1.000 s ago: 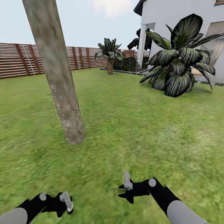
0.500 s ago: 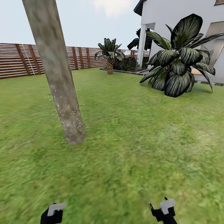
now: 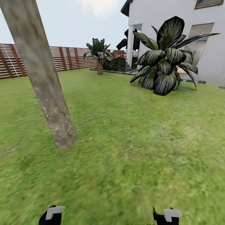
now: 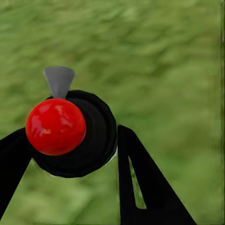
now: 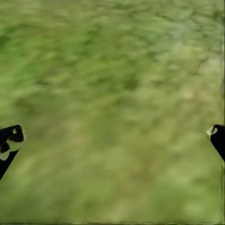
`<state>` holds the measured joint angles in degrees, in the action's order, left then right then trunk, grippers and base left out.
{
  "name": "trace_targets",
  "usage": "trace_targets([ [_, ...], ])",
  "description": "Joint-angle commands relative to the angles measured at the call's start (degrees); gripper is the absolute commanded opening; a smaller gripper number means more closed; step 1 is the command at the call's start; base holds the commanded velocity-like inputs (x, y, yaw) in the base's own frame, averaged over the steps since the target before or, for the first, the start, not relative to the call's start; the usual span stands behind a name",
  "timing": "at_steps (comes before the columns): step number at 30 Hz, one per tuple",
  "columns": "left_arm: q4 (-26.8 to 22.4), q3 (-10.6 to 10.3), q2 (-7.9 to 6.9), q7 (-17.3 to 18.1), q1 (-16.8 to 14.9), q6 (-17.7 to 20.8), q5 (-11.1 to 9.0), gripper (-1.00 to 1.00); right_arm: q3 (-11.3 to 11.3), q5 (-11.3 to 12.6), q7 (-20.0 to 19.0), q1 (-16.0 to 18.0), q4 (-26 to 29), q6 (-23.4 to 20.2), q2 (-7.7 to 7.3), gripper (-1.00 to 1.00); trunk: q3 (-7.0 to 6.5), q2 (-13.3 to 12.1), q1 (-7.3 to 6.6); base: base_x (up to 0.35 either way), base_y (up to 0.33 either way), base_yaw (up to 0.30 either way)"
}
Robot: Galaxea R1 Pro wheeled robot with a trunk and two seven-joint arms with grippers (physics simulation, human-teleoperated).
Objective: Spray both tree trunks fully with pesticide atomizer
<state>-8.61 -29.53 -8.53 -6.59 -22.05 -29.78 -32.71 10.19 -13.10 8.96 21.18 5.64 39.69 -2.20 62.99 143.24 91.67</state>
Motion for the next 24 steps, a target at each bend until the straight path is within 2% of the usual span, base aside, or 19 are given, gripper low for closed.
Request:
trace_targets([
  [1,0.0,0.0,-0.04,0.0,0.0,0.0,0.0,-1.0,0.0,0.0,0.0,0.0,0.0,0.0,0.0,1.0,0.0,0.0,0.0,0.0,0.0,-0.3],
  [7,0.0,0.0,-0.16,0.0,0.1,-0.1,0.0,-1.0,0.0,0.0,0.0,0.0,0.0,0.0,0.0,1.0,0.0,0.0,0.0,0.0,0.0,-0.3],
  [16,0.0,0.0,-0.26,0.0,0.1,-0.1,0.0,-1.0,0.0,0.0,0.0,0.0,0.0,0.0,0.0,1.0,-1.62,-3.6,-1.98,0.0,0.0,-0.3],
  [24,0.0,0.0,-0.29,0.0,0.1,-0.2,0.0,-1.0,0.0,0.0,0.0,0.0,0.0,0.0,0.0,1.0,-1.62,-3.6,-1.98,0.0,0.0,-0.3],
])
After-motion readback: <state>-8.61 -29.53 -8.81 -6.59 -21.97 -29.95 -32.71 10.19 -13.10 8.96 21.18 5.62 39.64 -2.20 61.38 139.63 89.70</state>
